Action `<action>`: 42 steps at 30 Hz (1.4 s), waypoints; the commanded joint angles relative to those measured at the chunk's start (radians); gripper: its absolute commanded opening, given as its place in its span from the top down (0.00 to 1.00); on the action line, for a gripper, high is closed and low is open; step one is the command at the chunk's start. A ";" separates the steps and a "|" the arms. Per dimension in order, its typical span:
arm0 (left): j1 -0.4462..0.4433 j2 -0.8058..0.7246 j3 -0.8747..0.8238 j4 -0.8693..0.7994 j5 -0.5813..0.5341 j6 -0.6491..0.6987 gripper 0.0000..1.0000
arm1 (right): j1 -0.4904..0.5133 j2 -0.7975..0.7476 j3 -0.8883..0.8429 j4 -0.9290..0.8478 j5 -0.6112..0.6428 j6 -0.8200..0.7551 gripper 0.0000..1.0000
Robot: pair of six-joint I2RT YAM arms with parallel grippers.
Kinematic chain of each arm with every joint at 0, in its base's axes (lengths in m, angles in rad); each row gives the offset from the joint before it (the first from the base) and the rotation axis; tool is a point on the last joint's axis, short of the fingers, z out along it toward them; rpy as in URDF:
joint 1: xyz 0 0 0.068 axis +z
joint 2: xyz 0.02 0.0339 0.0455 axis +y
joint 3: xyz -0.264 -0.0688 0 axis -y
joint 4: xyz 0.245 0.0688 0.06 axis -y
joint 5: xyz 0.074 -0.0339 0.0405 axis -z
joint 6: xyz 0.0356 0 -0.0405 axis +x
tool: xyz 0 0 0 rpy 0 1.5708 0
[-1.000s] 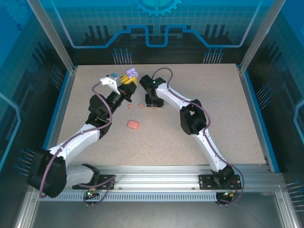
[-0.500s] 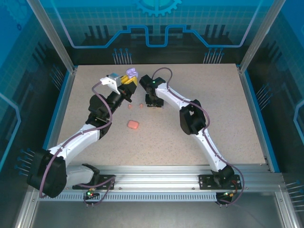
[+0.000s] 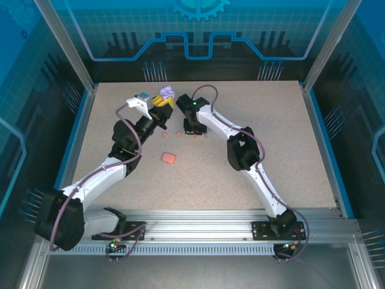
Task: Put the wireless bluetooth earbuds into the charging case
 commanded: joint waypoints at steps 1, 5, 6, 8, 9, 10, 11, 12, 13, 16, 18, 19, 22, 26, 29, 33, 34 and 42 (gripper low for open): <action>-0.001 -0.015 -0.007 0.023 0.008 -0.007 1.00 | -0.001 -0.027 -0.041 0.037 -0.010 -0.018 0.84; -0.001 -0.019 -0.007 0.023 0.020 -0.007 1.00 | 0.002 -0.117 -0.120 0.089 0.002 -0.029 0.86; -0.001 -0.022 -0.006 0.022 0.023 -0.007 1.00 | 0.002 -0.139 -0.139 0.101 0.006 -0.033 0.86; -0.001 -0.023 -0.002 0.022 0.028 -0.006 1.00 | 0.003 -0.180 -0.170 0.117 0.014 -0.037 0.86; -0.001 -0.024 0.000 0.020 0.034 -0.006 1.00 | 0.003 -0.201 -0.186 0.125 0.020 -0.039 0.86; -0.001 -0.024 0.002 0.016 0.036 -0.006 1.00 | 0.003 -0.221 -0.203 0.135 0.026 -0.043 0.87; -0.001 -0.024 0.004 0.015 0.042 -0.006 1.00 | 0.003 -0.246 -0.226 0.148 0.031 -0.046 0.87; -0.001 -0.026 0.007 0.011 0.046 -0.007 1.00 | 0.003 -0.274 -0.250 0.162 0.038 -0.047 0.87; -0.001 -0.026 0.007 0.010 0.048 -0.007 1.00 | 0.004 -0.289 -0.273 0.176 0.045 -0.051 0.87; -0.002 -0.027 0.009 0.013 0.066 -0.009 1.00 | 0.004 -0.398 -0.357 0.224 0.069 -0.056 0.88; -0.003 -0.029 0.010 0.014 0.091 -0.003 1.00 | 0.004 -0.466 -0.416 0.254 0.087 -0.063 0.88; -0.005 -0.030 0.011 0.015 0.104 0.002 1.00 | 0.004 -0.498 -0.440 0.265 0.097 -0.069 0.88; -0.021 -0.036 0.014 0.017 0.135 0.036 1.00 | 0.002 -0.609 -0.520 0.300 0.128 -0.088 0.88; -0.055 -0.042 0.025 0.013 0.142 0.087 1.00 | 0.001 -0.766 -0.611 0.332 0.170 -0.130 0.88; -0.093 -0.048 0.028 0.015 0.114 0.139 1.00 | -0.002 -0.887 -0.662 0.349 0.207 -0.171 0.87; -0.153 -0.041 0.039 0.029 0.068 0.241 1.00 | -0.005 -1.035 -0.709 0.397 0.228 -0.234 0.87; -0.164 -0.035 0.042 0.039 0.059 0.260 1.00 | -0.005 -1.066 -0.715 0.411 0.225 -0.247 0.87; -0.240 0.032 0.068 0.157 -0.057 0.367 1.00 | -0.007 -1.291 -0.778 0.576 0.128 -0.347 0.86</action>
